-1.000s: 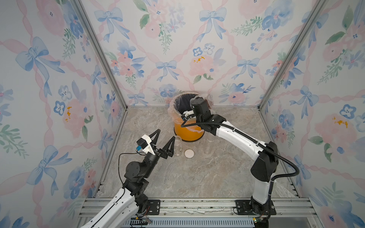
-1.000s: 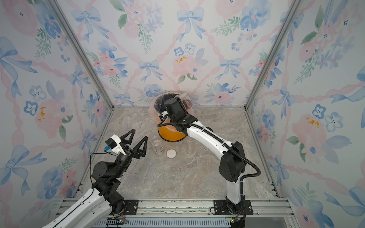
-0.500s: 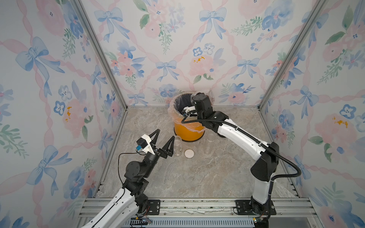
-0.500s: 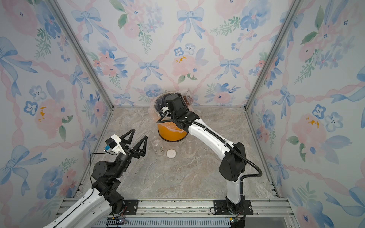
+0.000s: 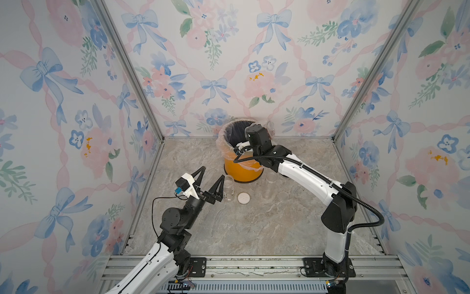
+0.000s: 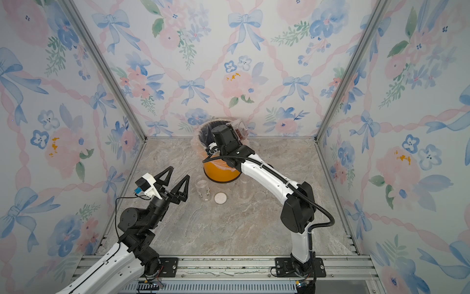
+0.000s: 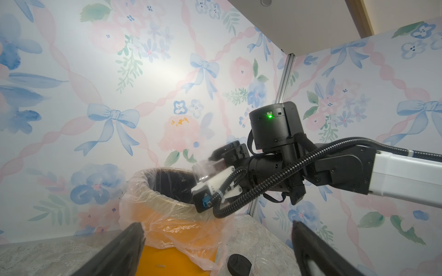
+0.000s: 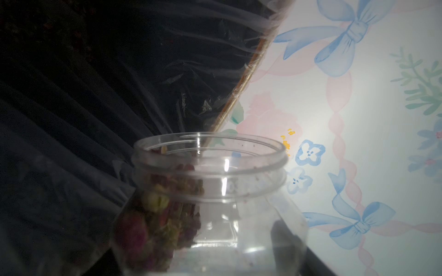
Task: Empty the moldy dried flower tea in the jars
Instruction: Pour the moldy dried flower tea into the trash bin.
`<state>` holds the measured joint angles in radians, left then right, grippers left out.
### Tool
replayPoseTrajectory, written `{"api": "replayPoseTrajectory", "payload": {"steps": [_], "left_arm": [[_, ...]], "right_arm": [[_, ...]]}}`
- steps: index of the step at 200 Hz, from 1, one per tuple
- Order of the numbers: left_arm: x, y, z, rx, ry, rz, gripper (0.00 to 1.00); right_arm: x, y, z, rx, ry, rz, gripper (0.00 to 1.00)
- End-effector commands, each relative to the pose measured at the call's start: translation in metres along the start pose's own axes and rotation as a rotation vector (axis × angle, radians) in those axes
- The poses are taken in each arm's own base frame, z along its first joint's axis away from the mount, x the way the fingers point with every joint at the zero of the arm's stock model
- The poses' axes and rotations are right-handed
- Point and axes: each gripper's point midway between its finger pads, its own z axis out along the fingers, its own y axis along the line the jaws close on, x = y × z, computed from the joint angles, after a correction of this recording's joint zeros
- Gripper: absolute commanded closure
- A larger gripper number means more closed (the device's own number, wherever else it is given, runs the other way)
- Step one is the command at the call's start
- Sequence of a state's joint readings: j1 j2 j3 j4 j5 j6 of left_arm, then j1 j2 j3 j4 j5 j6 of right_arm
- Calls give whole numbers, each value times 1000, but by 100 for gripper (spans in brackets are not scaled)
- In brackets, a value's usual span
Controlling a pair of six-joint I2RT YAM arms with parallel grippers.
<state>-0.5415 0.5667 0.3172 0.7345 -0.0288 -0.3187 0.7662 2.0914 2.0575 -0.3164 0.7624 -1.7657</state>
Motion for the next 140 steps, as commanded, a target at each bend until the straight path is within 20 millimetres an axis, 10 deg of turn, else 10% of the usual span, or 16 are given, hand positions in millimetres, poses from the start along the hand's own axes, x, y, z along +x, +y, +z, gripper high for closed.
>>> {"api": "replayPoseTrajectory", "payload": {"steps": [1, 35, 95, 140], "left_arm": [[-9, -2, 2, 8, -20, 2, 2], [-8, -1, 3, 5, -15, 0, 2], [-7, 0, 2, 2, -15, -10, 2], [-14, 3, 10, -14, 3, -61, 2]], "right_arm": [[24, -27, -7, 50, 33, 56, 68], [42, -42, -14, 80, 57, 92, 67], [-12, 19, 4, -51, -20, -48, 67], [11, -15, -5, 35, -2, 56, 67]]}}
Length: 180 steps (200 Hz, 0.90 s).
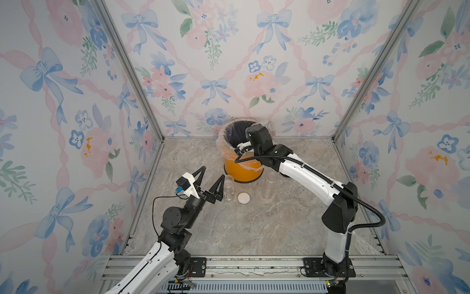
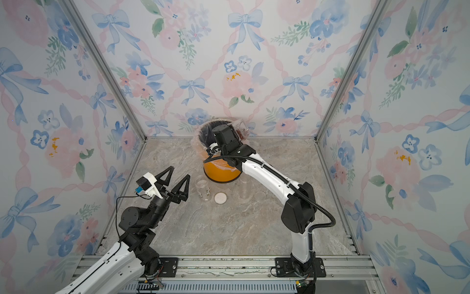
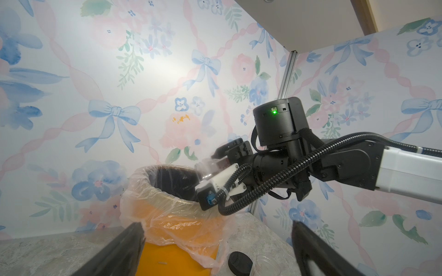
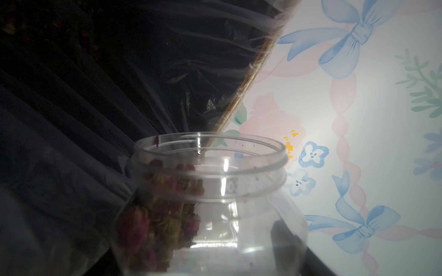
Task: Empty the moldy dried flower tea in the jars
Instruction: Pour the moldy dried flower tea into the trash bin.
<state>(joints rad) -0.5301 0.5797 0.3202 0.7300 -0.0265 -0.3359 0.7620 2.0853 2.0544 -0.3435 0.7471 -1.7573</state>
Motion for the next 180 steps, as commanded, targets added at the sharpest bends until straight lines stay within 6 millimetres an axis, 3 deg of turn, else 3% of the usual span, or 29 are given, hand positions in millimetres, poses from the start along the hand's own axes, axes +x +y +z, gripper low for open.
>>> {"api": "replayPoseTrajectory", "payload": {"steps": [1, 40, 75, 128, 180], "left_arm": [[-18, -1, 9, 1, -9, -52, 2], [-25, 8, 58, 62, 132, -277, 11], [-29, 18, 99, 100, 204, -419, 18], [-17, 25, 139, 131, 283, -488, 24], [-1, 25, 157, 136, 349, -475, 29]], "right_arm": [[13, -20, -6, 53, 14, 66, 67], [38, -37, -18, 107, -35, 242, 64], [43, -37, -21, 120, -87, 339, 63], [40, -15, -10, 1, -156, 569, 64], [30, 1, -14, -129, -293, 810, 65]]}}
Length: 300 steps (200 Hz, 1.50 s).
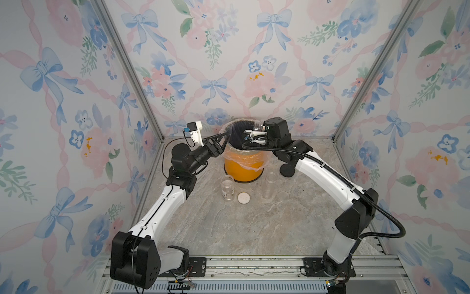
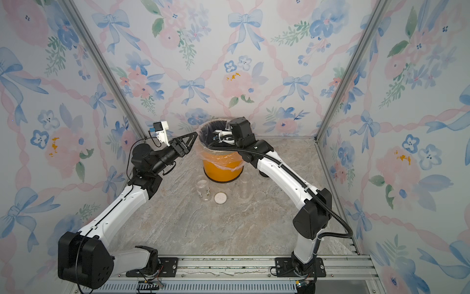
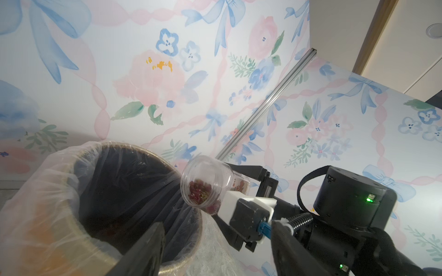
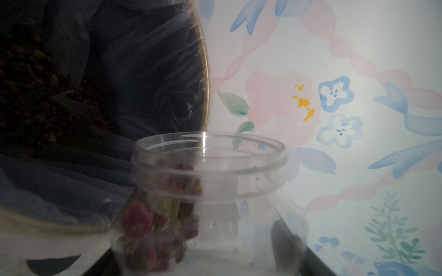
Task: Empty the moldy dried flower tea in the jars
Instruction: Pour the moldy dried flower tea into the trash bin.
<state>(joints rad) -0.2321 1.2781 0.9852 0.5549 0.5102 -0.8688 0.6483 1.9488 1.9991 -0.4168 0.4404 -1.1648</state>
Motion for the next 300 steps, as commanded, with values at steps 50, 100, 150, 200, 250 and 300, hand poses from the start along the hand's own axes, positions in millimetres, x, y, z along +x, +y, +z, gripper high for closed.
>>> {"api": "replayPoseTrajectory", "payload": {"steps": [50, 100, 150, 200, 250, 300], "left_arm": [[9, -27, 37, -67, 175, 217, 28], [4, -35, 65, -18, 228, 174, 35], [36, -15, 89, 2, 383, 61, 42], [45, -22, 97, 61, 440, -34, 41], [55, -29, 101, 78, 469, -79, 39], [68, -30, 107, 81, 495, -109, 40]], "right_arm": [[-3, 11, -19, -153, -145, 268, 66], [-2, 23, -21, -185, -156, 227, 67], [-8, 26, -25, -158, -210, 172, 67], [-12, 31, -19, -133, -227, 102, 68], [-12, 44, -10, -119, -207, 9, 68], [-18, 47, -7, -90, -199, -47, 68]]}}
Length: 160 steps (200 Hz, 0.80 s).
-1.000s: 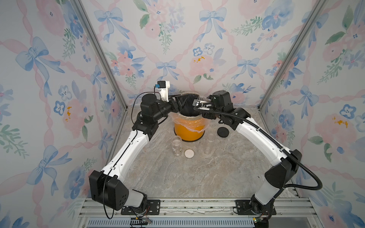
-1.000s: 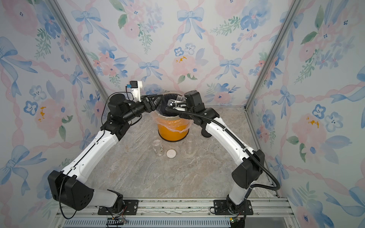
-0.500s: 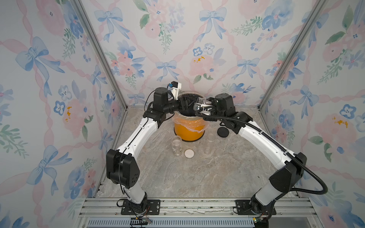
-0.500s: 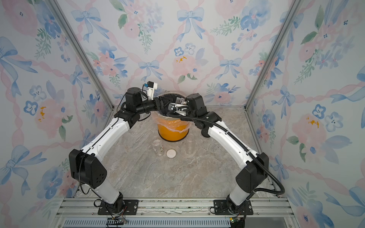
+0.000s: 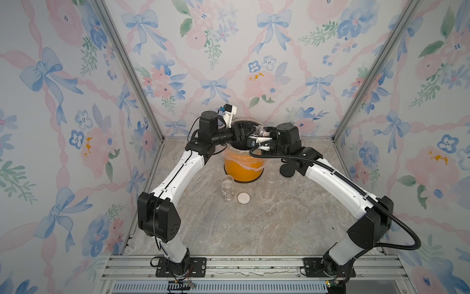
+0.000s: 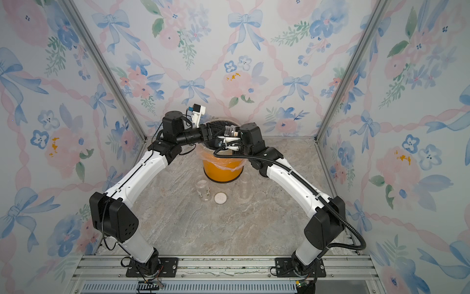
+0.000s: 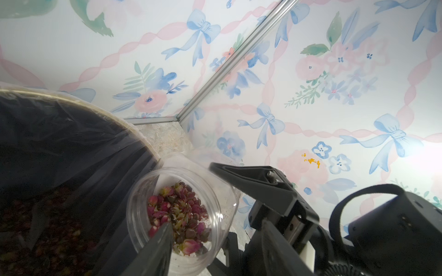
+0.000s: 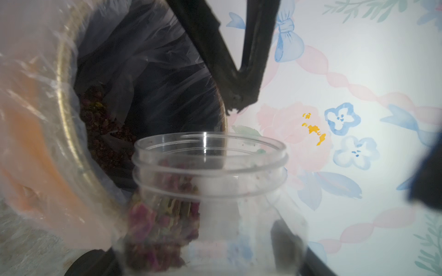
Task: Empty the moldy dried flower tea in the jars
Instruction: Pour the moldy dried flower tea into the trash bin.
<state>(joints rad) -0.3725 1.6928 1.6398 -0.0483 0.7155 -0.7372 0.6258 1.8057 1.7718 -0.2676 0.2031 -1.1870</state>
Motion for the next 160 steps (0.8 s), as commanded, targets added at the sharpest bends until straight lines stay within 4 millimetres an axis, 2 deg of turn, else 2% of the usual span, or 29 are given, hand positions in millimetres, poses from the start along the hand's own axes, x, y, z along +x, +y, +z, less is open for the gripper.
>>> {"api": "replayPoseTrajectory", "payload": {"steps": [1, 21, 49, 92, 114, 160], "left_arm": [[11, -4, 13, 33, 45, -22, 40], [16, -6, 18, 39, 58, -29, 41], [25, 2, 22, 16, 67, -58, 45], [36, -6, 27, 22, 86, -55, 52], [42, 0, 29, 13, 96, -66, 55], [50, 3, 34, 24, 124, -84, 56]], "right_arm": [[0, 33, 16, -65, 24, -49, 68], [-2, 32, 18, -50, 23, -57, 68], [-5, 30, 18, -35, 22, -56, 68], [-7, 32, 20, -33, 25, -47, 68], [-10, 31, 20, -23, 17, -37, 68], [-14, 28, 22, 33, 1, -15, 68]]}}
